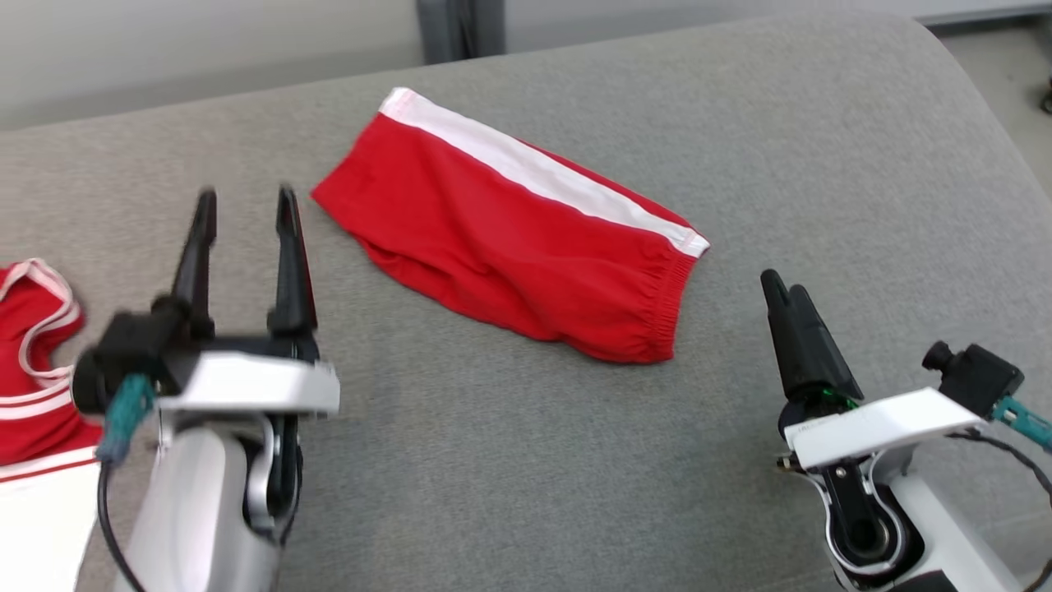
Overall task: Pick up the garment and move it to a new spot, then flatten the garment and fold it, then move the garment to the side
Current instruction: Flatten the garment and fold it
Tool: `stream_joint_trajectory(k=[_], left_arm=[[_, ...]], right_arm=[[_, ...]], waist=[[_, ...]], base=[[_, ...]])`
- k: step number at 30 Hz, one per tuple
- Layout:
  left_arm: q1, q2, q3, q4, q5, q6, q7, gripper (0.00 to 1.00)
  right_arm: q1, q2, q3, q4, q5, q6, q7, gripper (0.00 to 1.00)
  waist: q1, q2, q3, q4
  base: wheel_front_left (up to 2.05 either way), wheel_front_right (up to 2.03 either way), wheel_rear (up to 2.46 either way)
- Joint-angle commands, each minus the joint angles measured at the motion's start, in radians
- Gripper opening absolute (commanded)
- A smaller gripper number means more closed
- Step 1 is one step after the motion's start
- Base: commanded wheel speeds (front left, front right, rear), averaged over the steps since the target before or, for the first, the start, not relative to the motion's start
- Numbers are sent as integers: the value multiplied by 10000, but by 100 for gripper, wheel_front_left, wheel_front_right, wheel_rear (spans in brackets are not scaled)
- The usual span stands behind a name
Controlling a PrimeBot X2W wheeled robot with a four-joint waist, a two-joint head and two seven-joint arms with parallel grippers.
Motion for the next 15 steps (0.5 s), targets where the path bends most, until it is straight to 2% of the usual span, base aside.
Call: stream_joint_trajectory(k=[1, 10, 15], left_arm=[[485, -75, 155, -251, -51, -51, -19, 100], [2456, -213, 10, -953, -289, -283, -21, 100], [3020, -207, -253, -1280, -452, 43, -21, 100]], right_arm=[[279, -48, -155, -97, -237, 10, 10, 100], [1018, 114, -317, -30, -762, 8, 10, 100], [1217, 185, -363, 122, -734, 8, 10, 100]], waist=[[0, 0, -379, 392], [0, 0, -820, 751], [0, 0, -973, 829]], base=[[0, 0, 0], [0, 0, 0], [0, 0, 0]])
